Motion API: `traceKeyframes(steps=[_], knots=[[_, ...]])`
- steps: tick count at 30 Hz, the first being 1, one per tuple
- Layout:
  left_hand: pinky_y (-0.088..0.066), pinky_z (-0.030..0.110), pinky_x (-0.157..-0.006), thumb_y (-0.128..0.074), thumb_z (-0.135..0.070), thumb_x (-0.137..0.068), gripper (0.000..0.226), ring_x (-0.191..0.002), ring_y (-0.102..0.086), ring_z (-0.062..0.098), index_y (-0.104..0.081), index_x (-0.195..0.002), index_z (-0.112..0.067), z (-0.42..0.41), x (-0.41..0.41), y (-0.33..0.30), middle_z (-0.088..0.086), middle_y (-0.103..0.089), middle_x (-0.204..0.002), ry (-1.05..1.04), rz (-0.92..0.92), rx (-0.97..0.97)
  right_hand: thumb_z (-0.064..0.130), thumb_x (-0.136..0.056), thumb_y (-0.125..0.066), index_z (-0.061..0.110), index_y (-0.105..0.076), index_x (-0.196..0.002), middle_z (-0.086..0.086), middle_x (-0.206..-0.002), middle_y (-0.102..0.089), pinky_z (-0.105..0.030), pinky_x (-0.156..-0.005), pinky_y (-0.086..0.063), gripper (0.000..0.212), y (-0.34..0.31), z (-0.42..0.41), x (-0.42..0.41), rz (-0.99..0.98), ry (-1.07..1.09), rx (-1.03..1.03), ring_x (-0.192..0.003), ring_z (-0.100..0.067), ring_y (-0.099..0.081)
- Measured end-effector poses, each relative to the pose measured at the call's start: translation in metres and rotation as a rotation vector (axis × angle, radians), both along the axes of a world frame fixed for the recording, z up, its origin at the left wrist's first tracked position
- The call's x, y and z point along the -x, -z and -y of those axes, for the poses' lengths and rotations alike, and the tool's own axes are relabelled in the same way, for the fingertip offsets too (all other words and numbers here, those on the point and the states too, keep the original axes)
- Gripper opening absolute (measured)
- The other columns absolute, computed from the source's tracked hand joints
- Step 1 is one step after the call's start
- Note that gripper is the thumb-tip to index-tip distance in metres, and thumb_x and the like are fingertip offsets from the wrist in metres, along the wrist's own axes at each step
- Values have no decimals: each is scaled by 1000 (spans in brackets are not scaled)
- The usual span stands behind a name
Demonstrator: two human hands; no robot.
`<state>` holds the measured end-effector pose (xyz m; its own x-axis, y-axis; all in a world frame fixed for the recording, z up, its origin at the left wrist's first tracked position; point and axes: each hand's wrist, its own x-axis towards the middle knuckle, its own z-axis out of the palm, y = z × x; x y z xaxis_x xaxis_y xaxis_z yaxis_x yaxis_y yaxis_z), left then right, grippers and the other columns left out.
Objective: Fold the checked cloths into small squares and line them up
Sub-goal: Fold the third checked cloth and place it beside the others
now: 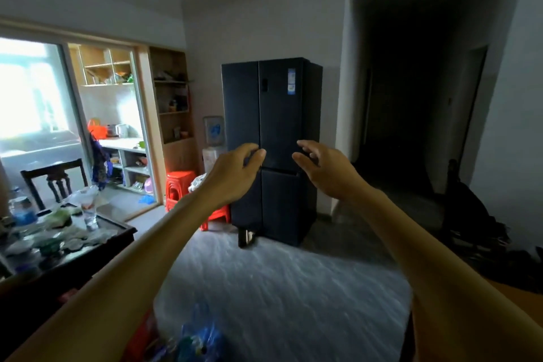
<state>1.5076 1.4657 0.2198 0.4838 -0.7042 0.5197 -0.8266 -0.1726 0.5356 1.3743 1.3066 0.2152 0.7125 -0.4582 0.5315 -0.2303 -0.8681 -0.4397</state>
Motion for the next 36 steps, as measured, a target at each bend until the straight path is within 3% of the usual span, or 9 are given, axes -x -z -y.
traceKeyframes(steps=[3,8,14,21,26,30,33,36], knots=[[-34,22,-94,-39,-41,-99,45,-121,-50,13,-49,-135,-16,46,-32,-24,0,-56,-131,55,-28,22,45,-98,-46,23,-38,-145,-3,-146,-46,-25,-97,-35,53,-17,41,-28,31,60,42,-130,-18,-47],[-40,37,-106,-43,-52,-94,53,-123,-53,17,-51,-134,-18,122,-78,-51,3,-58,-132,132,-18,95,48,-98,-45,26,-38,-145,0,-148,-43,-28,-103,-32,53,-39,96,-65,46,127,91,-135,-16,-41],[-33,26,-100,-38,-46,-98,51,-128,-46,19,-41,-142,-21,192,-125,-58,4,-49,-142,166,123,41,47,-98,-43,22,-38,-145,-3,-140,-52,-34,-102,-42,53,-53,156,-95,57,190,122,-117,-12,-54],[-37,32,-106,-39,-49,-97,53,-128,-46,17,-41,-142,-22,277,-205,-43,2,-48,-142,249,57,62,49,-98,-41,21,-37,-146,-2,-144,-49,-37,-109,-38,56,-50,233,-168,43,252,193,-131,-16,-46],[-35,22,-89,-38,-45,-99,49,-109,-47,5,-41,-141,-20,347,-274,-44,2,-53,-135,330,91,50,51,-97,-39,22,-35,-147,0,-149,-44,-37,-112,-33,58,-49,292,-234,32,319,207,-136,-14,-40],[-35,23,-90,-36,-47,-99,51,-116,-49,10,-38,-143,-21,406,-324,-53,2,-50,-138,366,90,34,48,-98,-41,22,-37,-146,1,-147,-45,-30,-108,-32,55,-52,338,-275,19,383,211,-134,-13,-42],[-35,21,-85,-36,-47,-98,51,-102,-47,2,-38,-142,-21,452,-347,-59,3,-51,-136,420,84,22,47,-98,-42,21,-40,-145,1,-143,-49,-27,-103,-35,53,-54,376,-293,13,419,211,-127,-13,-48],[-34,10,-74,-37,-45,-99,49,-87,-47,-6,-39,-141,-21,502,-366,-59,4,-53,-134,454,46,22,47,-99,-42,22,-40,-145,2,-143,-48,-24,-101,-31,52,-49,421,-300,26,463,196,-128,-13,-47]])
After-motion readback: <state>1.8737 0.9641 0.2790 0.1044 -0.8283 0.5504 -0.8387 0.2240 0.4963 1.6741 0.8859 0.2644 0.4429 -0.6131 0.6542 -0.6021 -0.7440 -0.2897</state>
